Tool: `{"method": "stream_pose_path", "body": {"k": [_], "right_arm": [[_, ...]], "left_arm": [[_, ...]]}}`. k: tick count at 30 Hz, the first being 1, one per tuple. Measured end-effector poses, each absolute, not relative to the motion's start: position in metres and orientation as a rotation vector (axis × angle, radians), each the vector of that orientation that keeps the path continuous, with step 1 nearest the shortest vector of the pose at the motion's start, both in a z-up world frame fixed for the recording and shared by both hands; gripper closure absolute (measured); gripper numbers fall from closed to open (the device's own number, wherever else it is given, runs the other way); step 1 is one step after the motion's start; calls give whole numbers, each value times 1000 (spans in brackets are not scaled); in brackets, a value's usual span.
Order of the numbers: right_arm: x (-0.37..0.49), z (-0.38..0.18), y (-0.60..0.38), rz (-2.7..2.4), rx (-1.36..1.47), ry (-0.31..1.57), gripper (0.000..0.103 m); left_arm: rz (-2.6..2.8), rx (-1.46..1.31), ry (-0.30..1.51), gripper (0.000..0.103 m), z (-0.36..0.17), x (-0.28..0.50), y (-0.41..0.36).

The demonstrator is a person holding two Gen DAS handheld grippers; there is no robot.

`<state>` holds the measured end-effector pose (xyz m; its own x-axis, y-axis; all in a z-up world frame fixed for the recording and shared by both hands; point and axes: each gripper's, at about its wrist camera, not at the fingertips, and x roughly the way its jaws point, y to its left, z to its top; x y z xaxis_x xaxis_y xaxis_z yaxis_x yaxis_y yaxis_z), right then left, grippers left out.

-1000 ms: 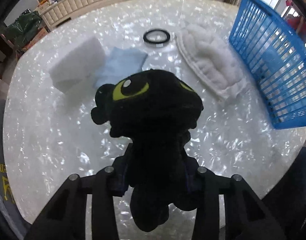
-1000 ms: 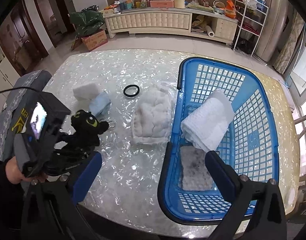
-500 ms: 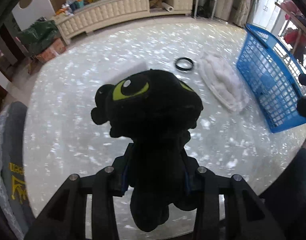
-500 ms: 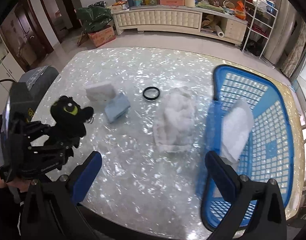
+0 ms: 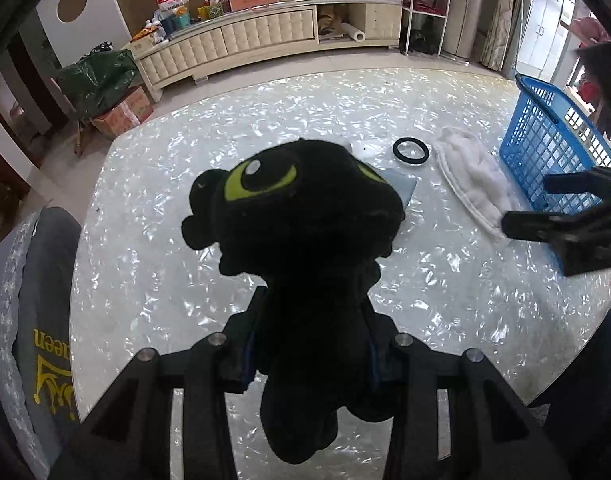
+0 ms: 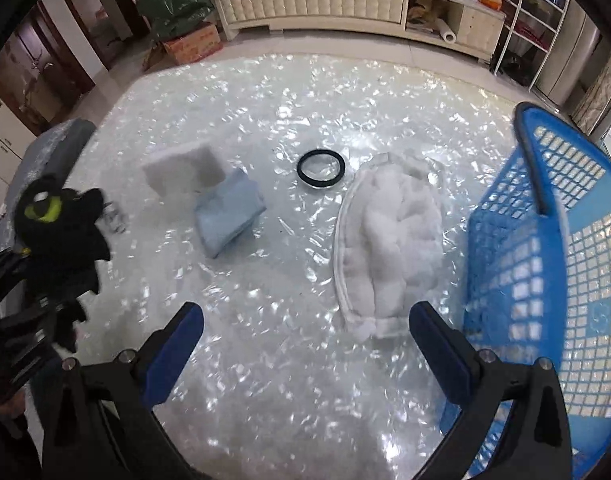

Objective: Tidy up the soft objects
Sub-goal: 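Grasp the white fluffy cloth with the right gripper while the left gripper holds the plush toy, then carry the white fluffy cloth into the blue basket and open the right gripper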

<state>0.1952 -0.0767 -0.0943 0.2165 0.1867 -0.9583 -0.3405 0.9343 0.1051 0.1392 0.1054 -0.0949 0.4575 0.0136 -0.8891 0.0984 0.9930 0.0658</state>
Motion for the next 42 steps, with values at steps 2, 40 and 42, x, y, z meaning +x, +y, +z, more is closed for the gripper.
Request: {"method": "stream_pose_path", "body": {"k": [2,40,42], "right_arm": [[204,-104,-76,340,-147,1311,0],[220,-165,-107,263,-159,1299,88],[211,-158,-103,283,-167,1290,88]], "left_arm": [[-58,115,1091,64,-95,139,106],[-147,18,1105,63,-106,166,100],[-141,21,1105,63,-105,165,101]]}}
